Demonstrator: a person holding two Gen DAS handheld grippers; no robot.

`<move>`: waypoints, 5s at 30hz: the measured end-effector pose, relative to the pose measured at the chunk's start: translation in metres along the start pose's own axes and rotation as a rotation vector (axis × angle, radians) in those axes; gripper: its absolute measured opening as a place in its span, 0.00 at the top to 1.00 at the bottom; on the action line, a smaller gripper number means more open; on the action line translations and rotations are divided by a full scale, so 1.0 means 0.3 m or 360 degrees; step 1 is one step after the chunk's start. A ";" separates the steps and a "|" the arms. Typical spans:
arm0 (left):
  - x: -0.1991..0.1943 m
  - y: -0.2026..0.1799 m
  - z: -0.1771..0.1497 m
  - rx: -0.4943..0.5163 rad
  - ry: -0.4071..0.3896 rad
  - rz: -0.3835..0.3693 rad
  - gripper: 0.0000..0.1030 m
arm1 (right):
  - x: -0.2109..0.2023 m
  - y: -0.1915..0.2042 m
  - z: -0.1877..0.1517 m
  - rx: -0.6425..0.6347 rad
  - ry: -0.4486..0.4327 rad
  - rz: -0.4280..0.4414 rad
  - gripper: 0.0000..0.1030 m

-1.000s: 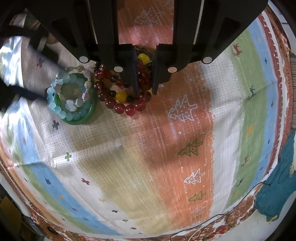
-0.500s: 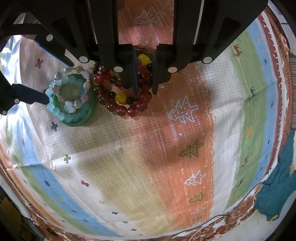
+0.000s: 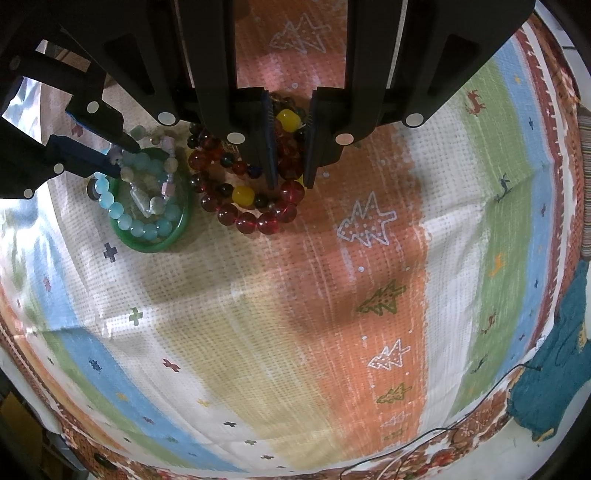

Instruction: Organize jewelry

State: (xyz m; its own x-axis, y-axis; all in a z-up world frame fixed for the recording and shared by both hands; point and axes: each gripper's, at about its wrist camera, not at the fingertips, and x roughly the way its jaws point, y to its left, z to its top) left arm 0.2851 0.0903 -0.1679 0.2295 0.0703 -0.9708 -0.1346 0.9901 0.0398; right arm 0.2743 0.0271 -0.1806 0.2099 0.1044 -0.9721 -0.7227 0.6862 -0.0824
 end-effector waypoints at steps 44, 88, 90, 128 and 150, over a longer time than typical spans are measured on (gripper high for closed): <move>-0.062 -0.019 -0.020 0.0000 -0.0031 0.0007 0.88 | -0.082 -0.039 -0.016 0.0090 -0.0069 0.0014 0.86; -0.155 0.021 -0.087 -0.0150 -0.0075 -0.0031 0.83 | -0.241 -0.065 -0.086 0.0229 -0.0297 -0.0034 0.86; -0.136 0.021 -0.080 -0.0155 -0.0062 -0.0029 0.78 | -0.237 -0.064 -0.085 0.0228 -0.0290 -0.0031 0.86; -0.298 -0.017 -0.100 -0.0170 -0.0239 -0.0086 0.88 | -0.301 -0.056 -0.103 0.0271 -0.0418 -0.0104 0.86; -0.574 -0.060 -0.264 -0.0189 -0.0542 -0.0199 0.87 | -0.444 -0.010 -0.190 0.0315 -0.0687 -0.0126 0.86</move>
State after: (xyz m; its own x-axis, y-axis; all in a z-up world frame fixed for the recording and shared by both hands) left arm 0.1716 0.0507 -0.0201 0.5559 0.0058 -0.8313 -0.1914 0.9740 -0.1211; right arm 0.2109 -0.0298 -0.0633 0.5440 0.3069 -0.7809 -0.5628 0.8238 -0.0684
